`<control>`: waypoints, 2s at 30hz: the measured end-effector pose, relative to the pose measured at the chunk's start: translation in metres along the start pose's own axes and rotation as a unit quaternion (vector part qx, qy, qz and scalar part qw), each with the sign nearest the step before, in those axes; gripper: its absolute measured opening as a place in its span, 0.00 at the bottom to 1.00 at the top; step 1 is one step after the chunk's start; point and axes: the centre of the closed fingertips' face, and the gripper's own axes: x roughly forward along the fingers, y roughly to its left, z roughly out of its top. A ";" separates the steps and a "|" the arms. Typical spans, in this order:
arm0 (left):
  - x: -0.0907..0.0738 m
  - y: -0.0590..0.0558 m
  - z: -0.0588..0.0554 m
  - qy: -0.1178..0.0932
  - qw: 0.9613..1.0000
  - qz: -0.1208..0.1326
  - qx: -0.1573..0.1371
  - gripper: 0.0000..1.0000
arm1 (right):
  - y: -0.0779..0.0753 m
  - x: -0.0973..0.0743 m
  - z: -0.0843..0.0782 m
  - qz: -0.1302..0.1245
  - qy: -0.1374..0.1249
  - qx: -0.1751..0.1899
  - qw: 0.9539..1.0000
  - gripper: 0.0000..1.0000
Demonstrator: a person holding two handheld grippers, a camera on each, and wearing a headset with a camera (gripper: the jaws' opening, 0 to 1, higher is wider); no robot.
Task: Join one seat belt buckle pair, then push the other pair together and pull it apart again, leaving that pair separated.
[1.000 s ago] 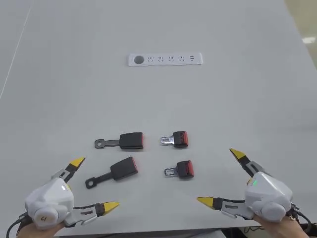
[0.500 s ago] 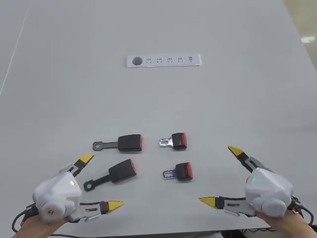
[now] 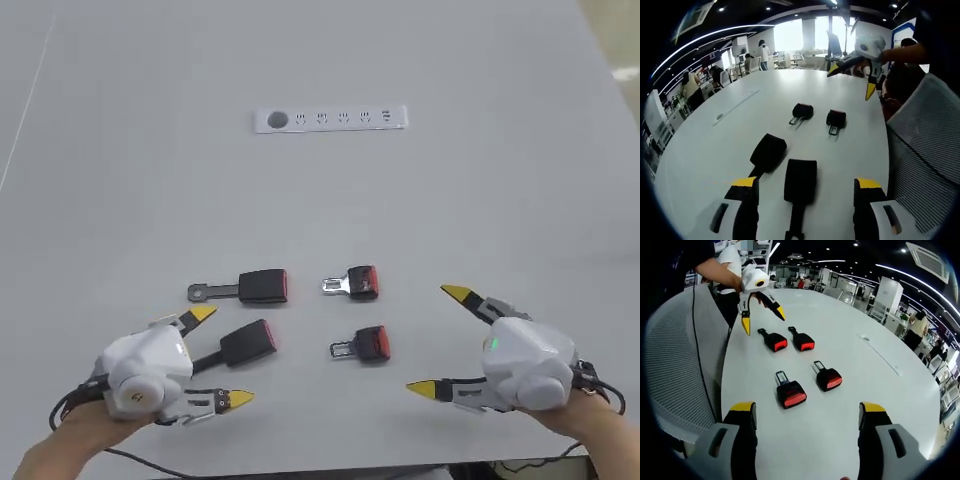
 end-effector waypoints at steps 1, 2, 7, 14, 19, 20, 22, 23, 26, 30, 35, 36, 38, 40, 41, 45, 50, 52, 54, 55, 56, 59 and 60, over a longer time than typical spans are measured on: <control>0.001 0.000 -0.001 0.004 1.000 -0.002 0.002 0.78 | 0.001 0.002 0.000 0.006 0.001 -0.003 1.000 0.82; 0.003 0.001 -0.002 0.009 1.000 -0.005 0.005 0.78 | 0.000 0.003 0.001 0.008 0.003 -0.007 1.000 0.81; 0.009 0.001 -0.007 0.032 0.999 -0.017 0.014 0.72 | 0.001 0.011 0.002 0.026 0.012 -0.029 0.999 0.75; 0.014 0.002 -0.018 0.063 0.997 -0.032 0.016 0.68 | 0.004 0.020 0.000 0.048 0.024 -0.052 0.997 0.68; 0.017 0.004 -0.022 0.089 0.995 -0.031 0.018 0.62 | 0.007 0.029 -0.004 0.062 0.034 -0.069 0.995 0.63; 0.018 0.005 -0.024 0.093 0.995 -0.030 0.018 0.61 | 0.008 0.031 -0.005 0.065 0.037 -0.074 0.994 0.62; 0.021 0.007 -0.028 0.100 0.994 -0.028 0.021 0.58 | 0.010 0.035 -0.005 0.074 0.041 -0.081 0.993 0.59; 0.022 0.007 -0.030 0.102 0.994 -0.029 0.020 0.57 | 0.011 0.036 -0.005 0.075 0.042 -0.084 0.993 0.58; 0.024 0.008 -0.029 0.111 0.993 -0.032 0.021 0.54 | 0.013 0.042 -0.007 0.087 0.048 -0.094 0.991 0.55; 0.027 0.008 -0.032 0.120 0.992 -0.035 0.023 0.51 | 0.016 0.047 -0.008 0.099 0.054 -0.102 0.988 0.51; 0.030 0.008 -0.035 0.131 0.990 -0.040 0.020 0.46 | 0.020 0.053 -0.013 0.116 0.065 -0.110 0.985 0.46; 0.030 0.009 -0.035 0.132 0.990 -0.039 0.020 0.45 | 0.020 0.054 -0.013 0.117 0.066 -0.111 0.985 0.45; 0.031 0.009 -0.037 0.133 0.990 -0.038 0.019 0.44 | 0.020 0.057 -0.015 0.121 0.070 -0.114 0.984 0.45; 0.033 0.009 -0.037 0.135 0.990 -0.041 0.015 0.43 | 0.020 0.061 -0.016 0.124 0.073 -0.115 0.983 0.43; 0.033 0.009 -0.038 0.136 0.990 -0.041 0.015 0.42 | 0.020 0.062 -0.016 0.125 0.074 -0.115 0.983 0.43; 0.036 0.008 -0.039 0.142 0.989 -0.042 0.019 0.39 | 0.023 0.068 -0.016 0.136 0.075 -0.112 0.981 0.41; 0.038 0.007 -0.039 0.144 0.988 -0.046 0.024 0.35 | 0.028 0.073 -0.020 0.151 0.083 -0.115 0.978 0.38; 0.037 0.008 -0.039 0.144 0.988 -0.046 0.030 0.34 | 0.030 0.074 -0.021 0.156 0.086 -0.116 0.977 0.36; 0.037 0.007 -0.038 0.144 0.988 -0.048 0.030 0.34 | 0.031 0.074 -0.021 0.157 0.087 -0.117 0.977 0.35; 0.037 0.007 -0.038 0.144 0.988 -0.050 0.030 0.34 | 0.030 0.075 -0.022 0.156 0.088 -0.118 0.977 0.34; 0.036 0.007 -0.038 0.144 0.988 -0.050 0.030 0.34 | 0.030 0.075 -0.022 0.156 0.089 -0.118 0.977 0.33; 0.035 0.006 -0.037 0.143 0.988 -0.053 0.035 0.34 | 0.031 0.075 -0.021 0.157 0.089 -0.117 0.977 0.32; 0.036 0.006 -0.037 0.143 0.988 -0.054 0.037 0.34 | 0.031 0.075 -0.022 0.157 0.089 -0.117 0.977 0.32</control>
